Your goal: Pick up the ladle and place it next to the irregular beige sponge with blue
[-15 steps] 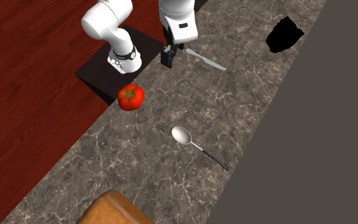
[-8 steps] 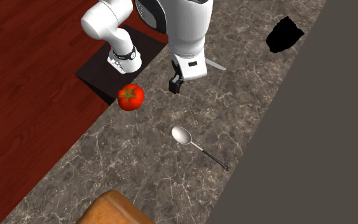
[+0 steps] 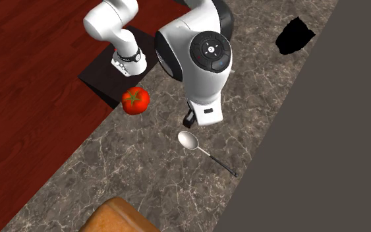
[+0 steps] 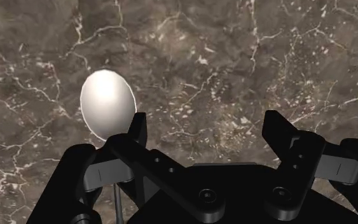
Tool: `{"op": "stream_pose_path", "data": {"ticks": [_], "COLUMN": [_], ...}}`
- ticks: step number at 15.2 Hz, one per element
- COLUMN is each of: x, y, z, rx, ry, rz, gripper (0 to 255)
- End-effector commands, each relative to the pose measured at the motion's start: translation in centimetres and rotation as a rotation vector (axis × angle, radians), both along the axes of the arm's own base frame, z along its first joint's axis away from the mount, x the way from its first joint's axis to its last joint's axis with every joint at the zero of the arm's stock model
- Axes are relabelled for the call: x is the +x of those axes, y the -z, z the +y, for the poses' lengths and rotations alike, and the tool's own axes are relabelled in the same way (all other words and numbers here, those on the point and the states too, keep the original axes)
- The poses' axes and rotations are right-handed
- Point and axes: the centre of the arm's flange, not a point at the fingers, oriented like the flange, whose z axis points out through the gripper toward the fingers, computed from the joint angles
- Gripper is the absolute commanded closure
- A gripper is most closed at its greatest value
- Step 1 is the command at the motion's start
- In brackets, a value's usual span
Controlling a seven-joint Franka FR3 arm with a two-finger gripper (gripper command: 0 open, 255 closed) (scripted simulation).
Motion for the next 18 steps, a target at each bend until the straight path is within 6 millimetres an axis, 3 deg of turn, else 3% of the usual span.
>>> {"op": "stream_pose_path", "data": {"ticks": [1,11,18], "x": [2.0,10.6,10.7], "y": [1.1,6.3,9.5], "z": [-1.6,-10.4,-10.2], "rx": [0.007,0.042,0.043], "ry": [0.010,0.062,0.062], "rz": [-0.003,-0.014,-0.014], "gripper": [0,0,0]}}
